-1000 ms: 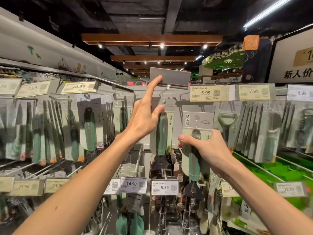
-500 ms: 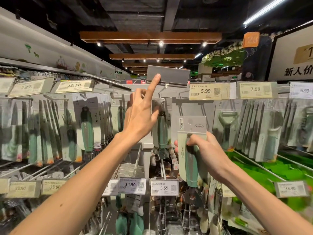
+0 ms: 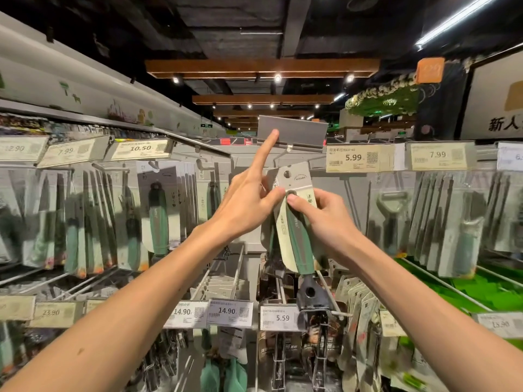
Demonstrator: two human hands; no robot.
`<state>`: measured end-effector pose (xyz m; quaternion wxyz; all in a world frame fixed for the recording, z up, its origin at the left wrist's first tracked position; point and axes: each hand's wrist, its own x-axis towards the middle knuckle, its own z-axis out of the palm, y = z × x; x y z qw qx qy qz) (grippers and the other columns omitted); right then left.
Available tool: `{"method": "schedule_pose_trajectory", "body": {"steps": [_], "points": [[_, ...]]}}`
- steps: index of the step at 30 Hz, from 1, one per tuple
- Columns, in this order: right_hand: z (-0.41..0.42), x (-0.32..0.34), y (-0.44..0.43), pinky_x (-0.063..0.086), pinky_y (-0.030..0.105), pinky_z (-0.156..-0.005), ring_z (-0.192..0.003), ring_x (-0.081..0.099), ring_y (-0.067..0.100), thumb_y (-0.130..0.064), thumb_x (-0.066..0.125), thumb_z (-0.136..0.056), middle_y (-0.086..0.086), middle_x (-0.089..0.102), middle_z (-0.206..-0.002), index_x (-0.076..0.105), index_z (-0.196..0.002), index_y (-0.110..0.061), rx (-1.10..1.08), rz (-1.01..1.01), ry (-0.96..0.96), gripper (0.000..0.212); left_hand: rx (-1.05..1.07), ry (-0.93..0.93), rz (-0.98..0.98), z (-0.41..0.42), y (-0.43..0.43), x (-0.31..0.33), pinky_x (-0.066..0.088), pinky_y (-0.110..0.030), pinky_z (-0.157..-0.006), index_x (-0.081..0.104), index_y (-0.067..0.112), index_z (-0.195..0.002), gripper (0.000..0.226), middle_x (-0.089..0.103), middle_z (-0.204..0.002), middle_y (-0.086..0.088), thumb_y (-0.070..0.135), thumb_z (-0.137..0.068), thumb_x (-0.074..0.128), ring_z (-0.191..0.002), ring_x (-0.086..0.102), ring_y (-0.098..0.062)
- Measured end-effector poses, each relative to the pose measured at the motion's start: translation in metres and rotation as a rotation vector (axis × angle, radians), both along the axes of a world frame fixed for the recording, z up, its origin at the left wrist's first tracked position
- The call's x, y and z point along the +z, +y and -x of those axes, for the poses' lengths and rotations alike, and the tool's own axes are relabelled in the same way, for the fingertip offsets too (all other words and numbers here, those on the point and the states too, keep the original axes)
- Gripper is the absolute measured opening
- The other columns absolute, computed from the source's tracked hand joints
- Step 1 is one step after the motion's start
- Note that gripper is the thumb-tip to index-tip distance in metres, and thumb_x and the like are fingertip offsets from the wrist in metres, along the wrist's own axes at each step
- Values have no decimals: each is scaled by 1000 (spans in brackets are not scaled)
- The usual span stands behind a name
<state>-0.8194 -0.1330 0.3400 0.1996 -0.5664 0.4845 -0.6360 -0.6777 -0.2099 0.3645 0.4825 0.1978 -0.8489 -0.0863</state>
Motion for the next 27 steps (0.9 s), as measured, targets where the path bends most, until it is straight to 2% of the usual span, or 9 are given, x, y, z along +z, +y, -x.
{"method": "schedule_pose_trajectory", "body": {"steps": [2, 4, 7, 11, 13, 15, 19, 23, 27], "points": [[-1, 3, -7, 52, 16, -60, -74, 71, 6, -22, 61, -96, -1, 76, -89, 70, -103, -12, 16, -13, -6, 15, 22, 16, 19, 2, -3, 0, 48, -29, -61, 0, 48, -154, 89, 63, -93, -19, 17, -96, 59, -58, 50, -14], [-3, 4, -14, 57, 27, -69, -81, 72, 15, -26, 60, -96, 3, 76, -92, 69, -103, -12, 16, -45, 4, 18, 41, 14, 51, 2, -5, -3, 42, -17, -61, -3, 50, -152, 87, 57, -124, -25, 14, -98, 56, -59, 50, 1], [-4, -3, -22, 58, 39, -86, -93, 71, 21, -32, 61, -95, 6, 74, -103, 62, -113, -13, -24, -62, -10, 26, 79, -17, 82, 5, -6, -8, 37, -15, -77, -7, 48, -152, 90, 53, -134, -26, 12, -99, 55, -71, 48, 12], [-5, -29, -13, 47, 20, -72, -86, 59, 1, -34, 70, -88, -11, 55, -103, 26, -140, -25, -209, -24, 142, 69, 114, 48, 77, 6, -4, -19, 54, -42, -81, -7, 50, -152, 91, 50, -136, -12, 16, -96, 57, -81, 60, -12], [-3, -45, -8, 42, 17, -75, -92, 53, -5, -31, 72, -86, -20, 46, -103, 19, -145, -30, -258, 15, 254, 79, 65, 116, 24, 3, 2, -36, 55, -47, -91, 0, 54, -147, 86, 45, -138, 0, 19, -96, 60, -94, 63, -10], [1, -53, -11, 44, 25, -86, -96, 52, -3, -29, 71, -88, -22, 48, -110, 29, -141, -31, -293, 34, 340, 67, 39, 144, -44, 3, 7, -55, 53, -46, -96, 14, 48, -147, 75, 41, -137, 10, 22, -95, 63, -100, 60, -2], [2, -52, -24, 39, 32, -100, -113, 45, 7, -29, 66, -92, -9, 49, -131, 37, -140, -25, -302, -47, 377, 56, 105, 97, -216, 11, -9, -75, 48, -50, -103, 42, 17, -141, 53, 48, -146, -4, 27, -94, 65, -123, 56, -21], [5, -47, -38, 39, 20, -83, -99, 44, 8, -26, 65, -93, 1, 54, -116, 47, -128, -16, -364, -111, 404, 40, 120, 118, -309, 21, -18, -70, 43, -19, -92, 50, 17, -133, 43, 57, -132, 0, 18, -94, 66, -105, 52, -4], [8, -43, -43, 37, 26, -87, -94, 46, 10, -22, 67, -91, 0, 53, -115, 47, -130, -14, -387, -169, 425, 44, 108, 90, -365, 23, -22, -65, 44, -41, -102, 48, 23, -134, 47, 59, -130, -3, 9, -92, 65, -113, 53, -13]]}}
